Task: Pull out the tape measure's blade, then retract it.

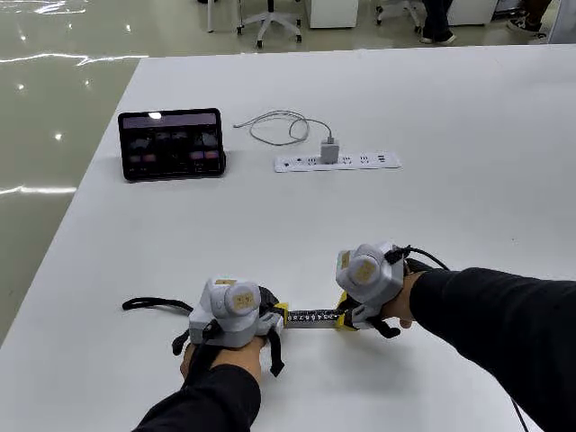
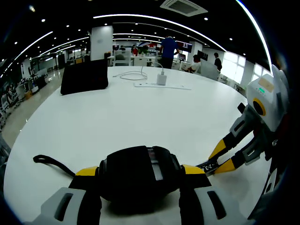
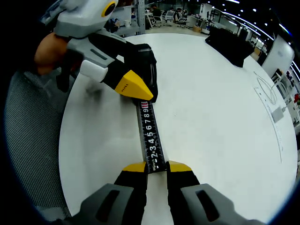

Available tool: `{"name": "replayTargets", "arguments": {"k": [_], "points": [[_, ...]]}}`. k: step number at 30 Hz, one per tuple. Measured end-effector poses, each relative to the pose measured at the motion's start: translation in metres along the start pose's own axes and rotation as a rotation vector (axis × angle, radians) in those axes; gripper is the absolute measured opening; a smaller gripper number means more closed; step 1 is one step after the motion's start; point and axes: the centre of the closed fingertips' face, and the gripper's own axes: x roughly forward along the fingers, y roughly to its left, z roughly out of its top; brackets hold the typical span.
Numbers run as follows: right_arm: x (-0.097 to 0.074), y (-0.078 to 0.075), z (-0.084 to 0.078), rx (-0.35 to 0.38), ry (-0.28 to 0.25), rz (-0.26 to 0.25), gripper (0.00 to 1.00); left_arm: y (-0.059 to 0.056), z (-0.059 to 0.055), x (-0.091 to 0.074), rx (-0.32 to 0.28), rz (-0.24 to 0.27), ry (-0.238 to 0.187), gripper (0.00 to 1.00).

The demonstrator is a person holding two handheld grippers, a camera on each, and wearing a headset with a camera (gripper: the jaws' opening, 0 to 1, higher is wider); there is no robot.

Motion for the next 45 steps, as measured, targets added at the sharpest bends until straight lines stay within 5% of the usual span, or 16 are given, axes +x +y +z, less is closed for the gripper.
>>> {"name": "replayTargets", "arguments": {"k": [45], "points": [[0.009,0.003,0.018,-0.027,0.002,0.013,0.12,0.000,-0.001,0.001,-0.018,-0.014,0.020,0.63]]}}
